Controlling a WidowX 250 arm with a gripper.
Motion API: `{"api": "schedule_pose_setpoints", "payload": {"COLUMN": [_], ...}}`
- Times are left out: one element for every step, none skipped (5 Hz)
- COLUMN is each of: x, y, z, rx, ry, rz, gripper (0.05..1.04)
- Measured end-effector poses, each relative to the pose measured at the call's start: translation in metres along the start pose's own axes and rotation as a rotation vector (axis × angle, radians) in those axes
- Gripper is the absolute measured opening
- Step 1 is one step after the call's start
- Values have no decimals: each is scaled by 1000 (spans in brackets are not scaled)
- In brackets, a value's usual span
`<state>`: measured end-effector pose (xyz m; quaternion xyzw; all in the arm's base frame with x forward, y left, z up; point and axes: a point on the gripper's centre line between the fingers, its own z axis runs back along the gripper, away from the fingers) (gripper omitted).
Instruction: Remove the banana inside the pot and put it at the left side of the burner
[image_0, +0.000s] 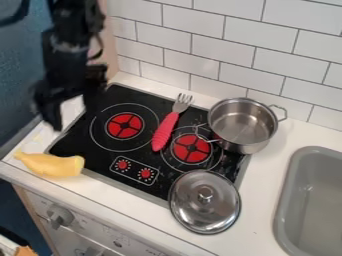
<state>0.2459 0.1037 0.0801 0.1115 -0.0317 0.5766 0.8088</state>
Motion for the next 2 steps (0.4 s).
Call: {"api": "schedule_pose_setpoints", "payload": {"x": [-1, 4], "y": [-30, -47], "z": [25, 34], "rx": [-25, -53], "ry": [-75, -104], "rz": [-206, -374], "gripper": [999, 989]}}
